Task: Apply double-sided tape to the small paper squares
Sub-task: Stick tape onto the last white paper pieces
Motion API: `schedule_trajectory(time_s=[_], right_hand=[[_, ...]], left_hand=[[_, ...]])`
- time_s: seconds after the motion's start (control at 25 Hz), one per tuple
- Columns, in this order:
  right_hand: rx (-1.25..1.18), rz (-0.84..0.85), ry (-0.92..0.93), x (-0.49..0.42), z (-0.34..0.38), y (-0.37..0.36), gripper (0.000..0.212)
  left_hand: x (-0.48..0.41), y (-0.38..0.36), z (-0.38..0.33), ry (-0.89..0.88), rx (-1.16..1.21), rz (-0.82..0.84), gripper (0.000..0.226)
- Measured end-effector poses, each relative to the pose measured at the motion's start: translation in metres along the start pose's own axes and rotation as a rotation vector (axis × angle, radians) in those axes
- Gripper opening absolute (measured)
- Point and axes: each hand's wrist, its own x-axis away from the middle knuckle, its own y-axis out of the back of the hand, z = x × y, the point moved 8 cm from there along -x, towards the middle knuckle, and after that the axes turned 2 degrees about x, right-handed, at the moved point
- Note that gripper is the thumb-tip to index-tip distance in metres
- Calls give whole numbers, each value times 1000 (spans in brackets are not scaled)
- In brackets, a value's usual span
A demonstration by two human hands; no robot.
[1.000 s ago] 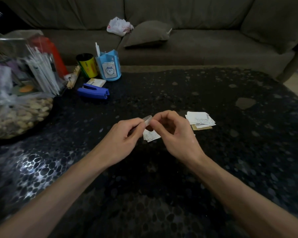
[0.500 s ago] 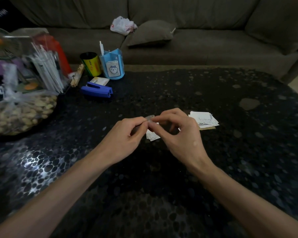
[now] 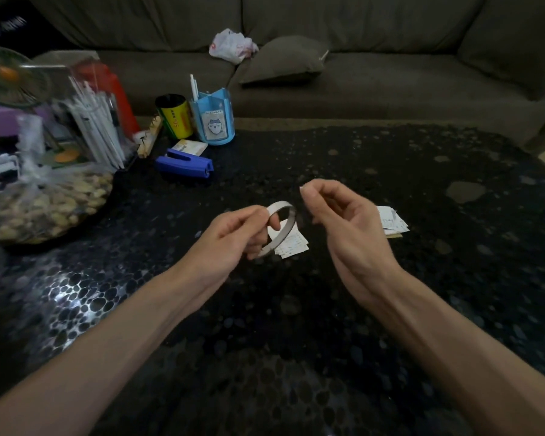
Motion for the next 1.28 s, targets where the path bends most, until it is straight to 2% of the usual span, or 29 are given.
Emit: schedule_trajectory(time_s=[0.16,0.28,0.48,0.56,0.64,0.72,0.76,0.84,0.96,1.28], right_hand=[[238,59,64,0,3,5,33],[184,78,95,1,3,3,35],[101,137,-11,11,-2,-9,30],[121,111,-68,11,-10,-9,26],[95,51,-120,9,-16,-2,31],[82,26,-140,9,-19,1,39],[83,35,-142,11,-19,-1,40],[83,74,-132,15,-19,-6,41],[96,111,-130,18,-19,-12,39],[126,133,-160,25,-22,-17,48]], left_hand=[[3,-12,-5,-24,35,75,40],[7,-21,-9,-8,90,186,38],[23,-49,-4,195,317,327,40],[21,-49,1,211,396,255,38],[13,-27,4,145,366,50,32],[11,5,1,31,164,-210,17],[11,14,-3,-27,52,-288,15],[13,14,-9,-101,-59,-314,22],[15,9,-12,-114,-48,-312,17],[22,19,-18,-148,-93,-488,8]])
